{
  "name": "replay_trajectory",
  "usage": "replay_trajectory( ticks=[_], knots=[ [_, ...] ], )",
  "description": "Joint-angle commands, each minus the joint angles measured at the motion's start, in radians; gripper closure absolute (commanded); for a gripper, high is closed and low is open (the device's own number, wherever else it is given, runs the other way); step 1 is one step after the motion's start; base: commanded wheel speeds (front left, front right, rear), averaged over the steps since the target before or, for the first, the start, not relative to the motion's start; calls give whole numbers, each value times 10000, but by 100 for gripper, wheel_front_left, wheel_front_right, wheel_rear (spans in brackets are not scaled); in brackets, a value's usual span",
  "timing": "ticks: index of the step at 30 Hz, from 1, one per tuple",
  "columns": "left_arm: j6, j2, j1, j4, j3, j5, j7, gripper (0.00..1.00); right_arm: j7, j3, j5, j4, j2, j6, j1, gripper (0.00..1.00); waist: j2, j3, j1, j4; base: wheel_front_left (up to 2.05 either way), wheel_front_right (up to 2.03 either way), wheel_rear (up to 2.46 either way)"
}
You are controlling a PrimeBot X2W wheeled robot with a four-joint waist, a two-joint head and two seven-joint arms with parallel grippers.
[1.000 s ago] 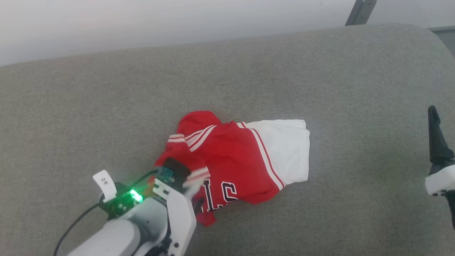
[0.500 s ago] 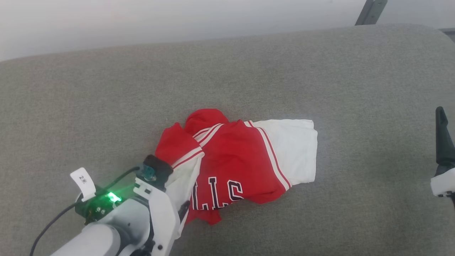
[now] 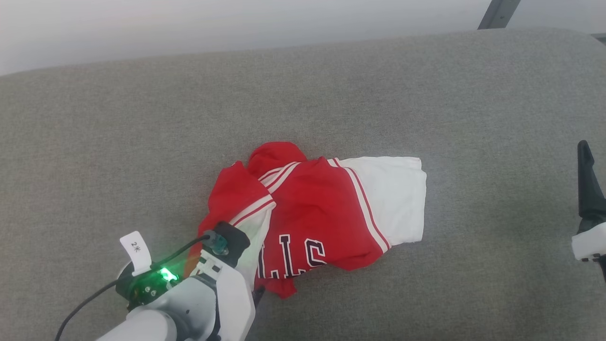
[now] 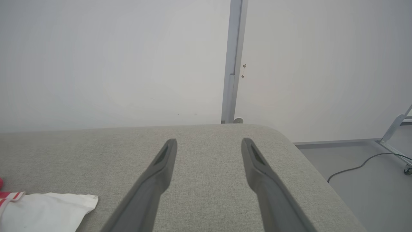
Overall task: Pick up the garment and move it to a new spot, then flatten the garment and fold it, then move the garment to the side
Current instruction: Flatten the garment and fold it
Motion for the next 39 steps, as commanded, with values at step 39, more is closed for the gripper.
replay_trajectory(
  ticks=[39],
  knots=[
    [1085,2380,555,1954,2502,-452,-1213,100,190,139,-93,-9,-30,1,202,0,0,-235,0,-78,0,0,0]
  ],
)
